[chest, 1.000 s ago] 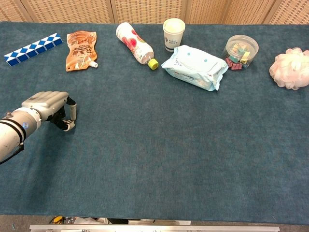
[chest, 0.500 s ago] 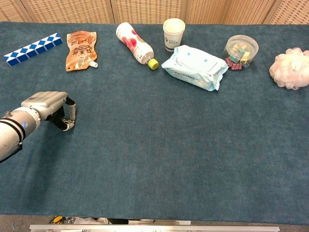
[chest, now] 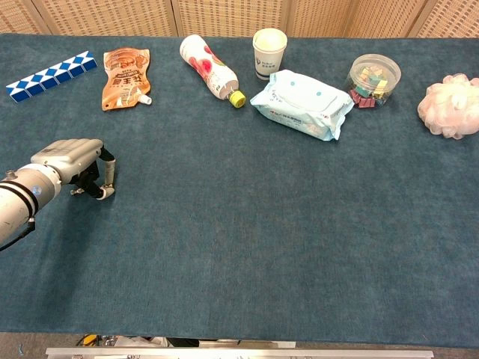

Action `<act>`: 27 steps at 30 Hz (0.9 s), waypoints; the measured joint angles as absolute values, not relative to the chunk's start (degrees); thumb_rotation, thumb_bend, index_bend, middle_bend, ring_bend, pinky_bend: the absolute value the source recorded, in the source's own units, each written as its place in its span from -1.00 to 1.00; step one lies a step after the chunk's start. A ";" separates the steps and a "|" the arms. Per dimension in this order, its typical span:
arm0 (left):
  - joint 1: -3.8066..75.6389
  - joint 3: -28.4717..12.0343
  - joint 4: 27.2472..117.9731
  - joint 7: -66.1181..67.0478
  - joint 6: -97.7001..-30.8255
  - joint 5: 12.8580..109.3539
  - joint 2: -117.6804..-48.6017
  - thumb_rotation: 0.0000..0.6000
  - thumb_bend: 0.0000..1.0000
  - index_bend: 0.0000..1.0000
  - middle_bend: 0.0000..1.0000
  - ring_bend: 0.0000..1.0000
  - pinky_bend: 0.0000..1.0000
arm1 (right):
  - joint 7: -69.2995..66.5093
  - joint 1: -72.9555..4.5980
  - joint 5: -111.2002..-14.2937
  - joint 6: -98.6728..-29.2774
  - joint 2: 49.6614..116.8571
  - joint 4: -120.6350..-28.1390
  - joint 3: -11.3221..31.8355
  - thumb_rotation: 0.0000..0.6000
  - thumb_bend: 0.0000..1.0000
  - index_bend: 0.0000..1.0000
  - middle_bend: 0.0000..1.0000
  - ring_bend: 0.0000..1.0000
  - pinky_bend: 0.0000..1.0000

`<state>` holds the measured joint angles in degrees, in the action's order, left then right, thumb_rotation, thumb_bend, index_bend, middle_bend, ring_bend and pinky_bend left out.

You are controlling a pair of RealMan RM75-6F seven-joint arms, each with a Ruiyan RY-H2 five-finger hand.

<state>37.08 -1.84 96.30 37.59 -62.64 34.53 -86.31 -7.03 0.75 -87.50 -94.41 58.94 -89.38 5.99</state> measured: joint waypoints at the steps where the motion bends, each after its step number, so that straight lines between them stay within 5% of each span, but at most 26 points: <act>1: 37.05 -1.91 96.53 37.41 -62.69 34.71 -86.07 1.00 -0.33 0.18 1.00 1.00 1.00 | -7.04 0.73 -87.53 -94.41 58.95 -89.39 6.00 1.00 -0.60 -0.02 0.05 -0.10 -0.10; 18: 36.97 -8.38 102.63 25.58 -57.44 35.37 -75.39 1.00 -0.33 0.20 1.00 1.00 1.00 | -7.45 0.43 -88.07 -94.26 59.32 -89.07 6.04 1.00 -0.60 -0.02 0.06 -0.10 -0.10; 27: 39.81 -10.77 100.46 21.09 -51.77 32.52 -76.59 1.00 -0.33 0.20 1.00 1.00 1.00 | -7.83 0.64 -88.08 -94.42 59.25 -88.85 5.93 1.00 -0.60 -0.02 0.06 -0.10 -0.09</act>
